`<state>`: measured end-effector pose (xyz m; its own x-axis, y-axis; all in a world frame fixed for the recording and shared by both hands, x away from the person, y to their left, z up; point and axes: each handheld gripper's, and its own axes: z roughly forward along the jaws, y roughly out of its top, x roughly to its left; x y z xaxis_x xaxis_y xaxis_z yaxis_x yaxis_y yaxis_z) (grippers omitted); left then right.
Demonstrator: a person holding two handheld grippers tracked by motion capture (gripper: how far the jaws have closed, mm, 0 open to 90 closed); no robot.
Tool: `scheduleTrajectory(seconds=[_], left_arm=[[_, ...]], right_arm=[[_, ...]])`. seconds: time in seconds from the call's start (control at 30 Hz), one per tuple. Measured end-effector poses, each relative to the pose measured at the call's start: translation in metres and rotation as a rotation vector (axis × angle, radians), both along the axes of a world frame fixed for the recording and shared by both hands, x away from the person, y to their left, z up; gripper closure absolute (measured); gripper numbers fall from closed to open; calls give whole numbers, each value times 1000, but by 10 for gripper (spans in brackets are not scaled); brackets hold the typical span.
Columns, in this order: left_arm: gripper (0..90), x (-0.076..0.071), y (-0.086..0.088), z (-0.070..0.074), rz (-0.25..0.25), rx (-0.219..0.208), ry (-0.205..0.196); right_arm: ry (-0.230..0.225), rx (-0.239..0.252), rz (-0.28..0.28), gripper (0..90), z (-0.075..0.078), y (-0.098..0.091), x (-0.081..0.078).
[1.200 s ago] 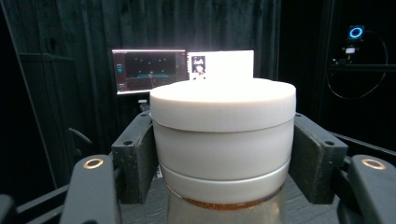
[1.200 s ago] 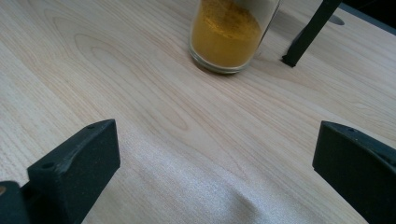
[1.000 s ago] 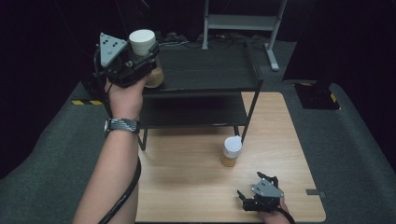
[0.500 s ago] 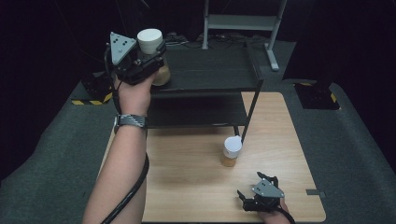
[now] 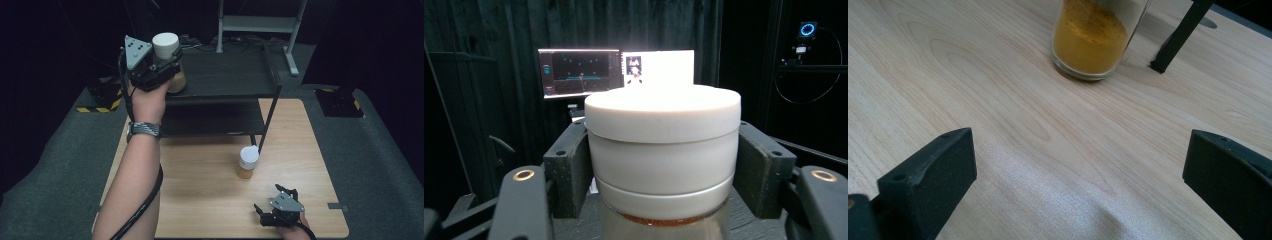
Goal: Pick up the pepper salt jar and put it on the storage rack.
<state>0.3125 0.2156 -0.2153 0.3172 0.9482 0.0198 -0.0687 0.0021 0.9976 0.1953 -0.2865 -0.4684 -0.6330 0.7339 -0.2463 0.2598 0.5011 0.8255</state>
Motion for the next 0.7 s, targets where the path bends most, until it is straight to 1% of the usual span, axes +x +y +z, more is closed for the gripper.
scheduleTrajectory(seconds=[0.17, 0.23, 0.4, 0.53, 0.6, 0.67, 0.7], left_arm=[[335, 0, -1, -1, 1, 9, -6], [334, -1, 0, -2, -1, 7, -11], [332, -1, -2, -2, 2, 13, -12], [326, -2, -2, -2, 1, 9, -10], [289, -2, -4, 0, 11, 4, -1], [213, -2, -7, 2, 33, 4, 12], [186, -2, -7, 4, 36, 2, 18]], right_arm=[[0, 0, 0, 0, 0, 0, 0], [-2, 0, 0, 0, 0, 0, 0], [-2, 0, 1, 0, 0, 0, 0], [-2, 0, 0, 0, 0, 0, 0], [-2, -1, 1, 0, 0, 0, 0], [-4, -2, 1, 0, 0, 0, -1], [-4, -2, 1, 0, 0, 0, -1]])
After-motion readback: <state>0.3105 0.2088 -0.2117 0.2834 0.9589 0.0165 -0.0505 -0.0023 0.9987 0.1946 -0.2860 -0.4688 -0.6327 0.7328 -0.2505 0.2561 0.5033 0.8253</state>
